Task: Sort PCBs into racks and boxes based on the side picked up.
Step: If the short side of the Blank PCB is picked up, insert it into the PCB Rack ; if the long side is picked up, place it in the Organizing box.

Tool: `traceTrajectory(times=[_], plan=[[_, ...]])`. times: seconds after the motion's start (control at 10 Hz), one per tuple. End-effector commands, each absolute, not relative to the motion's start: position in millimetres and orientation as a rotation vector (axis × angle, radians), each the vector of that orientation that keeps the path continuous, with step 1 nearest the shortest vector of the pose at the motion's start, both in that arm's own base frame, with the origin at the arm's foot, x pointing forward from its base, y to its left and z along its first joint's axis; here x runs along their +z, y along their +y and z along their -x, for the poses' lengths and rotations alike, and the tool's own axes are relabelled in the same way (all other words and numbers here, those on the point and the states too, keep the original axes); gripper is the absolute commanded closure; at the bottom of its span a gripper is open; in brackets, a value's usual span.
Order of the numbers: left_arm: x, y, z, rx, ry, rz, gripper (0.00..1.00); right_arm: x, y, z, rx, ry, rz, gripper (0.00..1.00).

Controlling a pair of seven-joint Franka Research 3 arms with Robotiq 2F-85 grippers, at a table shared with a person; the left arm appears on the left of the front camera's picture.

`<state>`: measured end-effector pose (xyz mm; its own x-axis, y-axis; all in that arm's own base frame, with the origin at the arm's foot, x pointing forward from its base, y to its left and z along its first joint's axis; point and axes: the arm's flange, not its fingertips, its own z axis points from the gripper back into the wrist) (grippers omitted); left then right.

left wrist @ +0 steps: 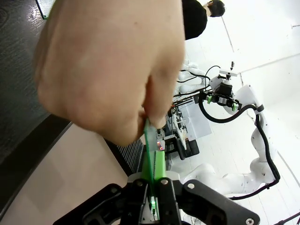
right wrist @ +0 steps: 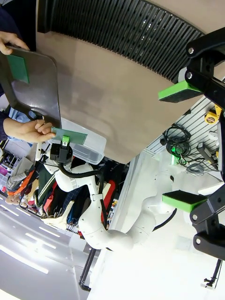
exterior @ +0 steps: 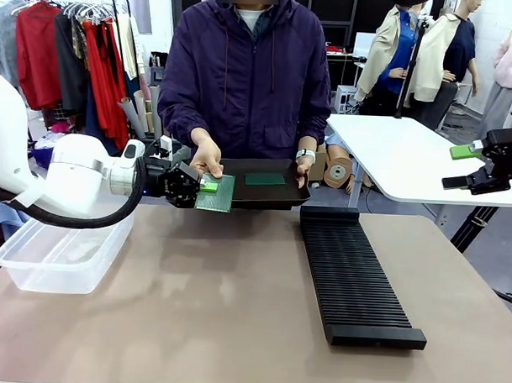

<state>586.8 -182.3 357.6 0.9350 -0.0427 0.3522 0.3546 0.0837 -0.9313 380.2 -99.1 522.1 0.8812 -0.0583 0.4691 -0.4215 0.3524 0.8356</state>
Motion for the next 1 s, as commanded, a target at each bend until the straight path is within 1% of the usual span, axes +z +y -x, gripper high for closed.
traceTrajectory(times=[0.0,0.9], plan=[[358.6,-183.3,-587.4,-0.300,-0.264,1.464,1.00,524.3,-99.2,-381.3,0.250,-0.476,-1.210,0.00],[358.6,-183.3,-587.4,-0.300,-0.264,1.464,1.00,524.3,-99.2,-381.3,0.250,-0.476,-1.210,0.00]])
